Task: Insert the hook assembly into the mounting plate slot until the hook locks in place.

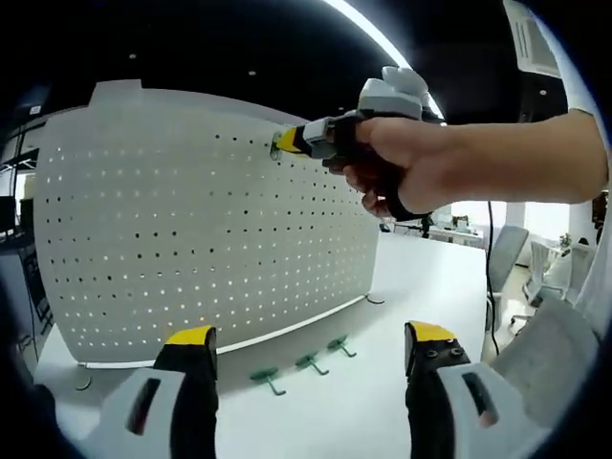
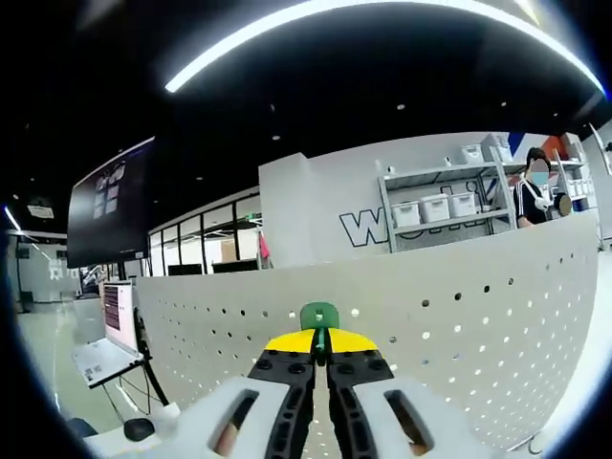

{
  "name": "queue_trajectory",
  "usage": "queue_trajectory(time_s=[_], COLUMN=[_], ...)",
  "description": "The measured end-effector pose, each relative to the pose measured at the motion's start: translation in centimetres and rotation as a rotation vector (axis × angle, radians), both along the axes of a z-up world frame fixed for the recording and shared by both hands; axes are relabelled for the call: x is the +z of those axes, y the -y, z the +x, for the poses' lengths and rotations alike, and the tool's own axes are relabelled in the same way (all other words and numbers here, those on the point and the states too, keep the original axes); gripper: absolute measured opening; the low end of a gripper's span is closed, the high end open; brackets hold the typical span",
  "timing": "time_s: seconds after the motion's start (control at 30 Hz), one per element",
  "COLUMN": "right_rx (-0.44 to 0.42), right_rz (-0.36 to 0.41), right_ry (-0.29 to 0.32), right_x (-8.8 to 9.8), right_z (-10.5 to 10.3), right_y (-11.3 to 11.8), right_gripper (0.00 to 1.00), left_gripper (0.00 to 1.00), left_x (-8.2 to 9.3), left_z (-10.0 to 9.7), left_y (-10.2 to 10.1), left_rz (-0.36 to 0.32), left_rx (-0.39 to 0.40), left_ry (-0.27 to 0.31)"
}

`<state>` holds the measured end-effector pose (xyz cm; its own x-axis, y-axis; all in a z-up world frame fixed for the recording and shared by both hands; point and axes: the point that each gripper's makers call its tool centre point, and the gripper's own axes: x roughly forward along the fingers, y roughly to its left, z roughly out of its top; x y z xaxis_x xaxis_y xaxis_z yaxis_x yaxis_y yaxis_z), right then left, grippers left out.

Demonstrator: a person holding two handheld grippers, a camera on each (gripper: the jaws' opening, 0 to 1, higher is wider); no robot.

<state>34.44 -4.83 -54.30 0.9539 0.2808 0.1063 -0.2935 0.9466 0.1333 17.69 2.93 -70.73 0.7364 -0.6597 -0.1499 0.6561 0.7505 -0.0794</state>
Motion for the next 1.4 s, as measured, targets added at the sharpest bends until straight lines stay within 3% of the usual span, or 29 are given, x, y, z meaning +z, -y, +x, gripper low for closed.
queue_trajectory(time_s=[0.57,0.9,1.27,1.4], right_rx=[0.018,0.020,0.007,-0.027], right_rz=[0.006,0.030,0.012,-0.039], right_ry=[-0.007,-0.018,-0.019,-0.020], right_x=[-0.1,-0.4,-0.7,-0.8], right_z=[0.9,1.4,1.7,1.7], right_y=[-1.8,-2.2,-2.6,-2.7], right_gripper=[0.01,0.01,0.01,0.01], left_gripper=[0.82,0.81,0.81,0.81], left_x=[-0.9,-0.2,0.1,0.1], left_z=[-0.1,0.1,0.0,-0.1], left_y=[-0.3,-0.9,-1.0,-1.1], left_rz=[-0.015,-0.054,-0.059,-0.062], left_rx=[0.013,0.040,0.046,0.050], left_ry=[-0.024,-0.032,-0.035,-0.038])
